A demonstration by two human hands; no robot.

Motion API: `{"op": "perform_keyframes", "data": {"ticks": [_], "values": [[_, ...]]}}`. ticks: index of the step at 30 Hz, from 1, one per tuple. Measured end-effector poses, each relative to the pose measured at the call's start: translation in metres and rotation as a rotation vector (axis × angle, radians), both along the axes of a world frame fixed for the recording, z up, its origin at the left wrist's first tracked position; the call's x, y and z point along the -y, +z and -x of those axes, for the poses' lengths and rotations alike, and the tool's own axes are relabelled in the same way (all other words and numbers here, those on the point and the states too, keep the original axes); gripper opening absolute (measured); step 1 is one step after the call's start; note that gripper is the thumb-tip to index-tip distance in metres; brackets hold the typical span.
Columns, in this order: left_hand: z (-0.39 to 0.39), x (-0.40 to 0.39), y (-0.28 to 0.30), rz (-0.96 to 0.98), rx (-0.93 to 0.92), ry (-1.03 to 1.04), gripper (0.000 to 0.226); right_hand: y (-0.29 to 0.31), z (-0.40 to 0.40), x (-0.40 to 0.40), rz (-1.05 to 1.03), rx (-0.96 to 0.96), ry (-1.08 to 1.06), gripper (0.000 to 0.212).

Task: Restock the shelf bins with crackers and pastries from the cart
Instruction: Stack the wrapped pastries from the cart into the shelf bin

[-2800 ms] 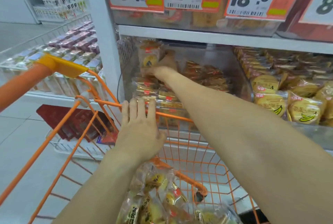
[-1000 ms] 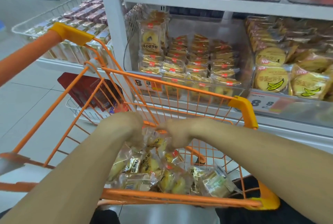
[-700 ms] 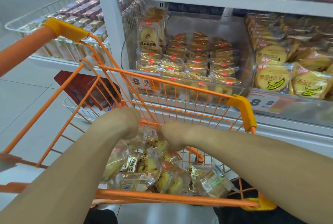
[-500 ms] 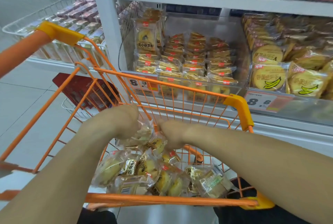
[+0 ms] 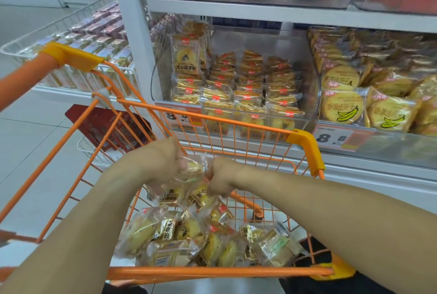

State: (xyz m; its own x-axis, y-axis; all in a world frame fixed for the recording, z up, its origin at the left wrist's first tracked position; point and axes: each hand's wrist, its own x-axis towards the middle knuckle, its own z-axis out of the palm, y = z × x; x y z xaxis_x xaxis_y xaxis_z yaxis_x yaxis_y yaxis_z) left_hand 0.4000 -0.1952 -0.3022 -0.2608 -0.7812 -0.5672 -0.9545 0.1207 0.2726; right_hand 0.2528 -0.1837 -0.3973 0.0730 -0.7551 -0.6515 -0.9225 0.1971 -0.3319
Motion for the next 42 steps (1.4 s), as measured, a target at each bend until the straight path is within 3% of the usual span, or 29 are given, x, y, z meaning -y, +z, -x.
{"op": "perform_keyframes", "data": {"ticks": [4,9,12,16,20,26,30,34,36,39,42], "values": [[-0.010,0.002,0.001,0.064,-0.051,-0.011,0.010,0.024,0.006,0.004,-0.026,0.128,-0.084,0.036],[-0.020,0.002,0.008,0.140,-0.150,-0.091,0.019,0.060,0.026,-0.006,-0.002,-0.022,0.110,0.048],[-0.021,0.001,0.010,0.160,-0.217,-0.140,0.022,0.088,0.044,-0.015,0.051,0.068,0.117,0.036],[-0.022,0.000,0.017,0.110,-0.476,-0.088,0.024,0.121,0.077,-0.021,0.144,0.461,-0.010,0.026],[-0.019,-0.005,0.031,0.016,-0.832,0.004,0.014,0.122,0.093,-0.020,0.123,0.974,-0.300,0.045],[-0.012,-0.003,0.031,0.006,-1.212,0.155,0.021,0.115,0.079,-0.020,0.279,1.230,-0.563,0.038],[0.001,-0.006,0.021,0.004,-1.377,0.288,0.026,0.121,0.073,-0.023,0.164,1.288,-0.605,0.044],[0.012,-0.008,0.023,-0.140,-1.539,0.460,0.048,0.119,0.068,-0.021,0.212,1.303,-0.672,0.047],[0.014,-0.009,0.026,-0.209,-1.533,0.464,0.050,0.116,0.067,-0.018,0.249,1.317,-0.699,0.049],[0.019,-0.013,0.025,-0.309,-1.419,0.460,0.042,0.107,0.063,-0.012,0.413,1.218,-0.711,0.051],[0.030,-0.019,0.025,-0.331,-1.469,0.510,0.044,0.100,0.056,-0.012,0.651,1.012,-0.606,0.046]]}}
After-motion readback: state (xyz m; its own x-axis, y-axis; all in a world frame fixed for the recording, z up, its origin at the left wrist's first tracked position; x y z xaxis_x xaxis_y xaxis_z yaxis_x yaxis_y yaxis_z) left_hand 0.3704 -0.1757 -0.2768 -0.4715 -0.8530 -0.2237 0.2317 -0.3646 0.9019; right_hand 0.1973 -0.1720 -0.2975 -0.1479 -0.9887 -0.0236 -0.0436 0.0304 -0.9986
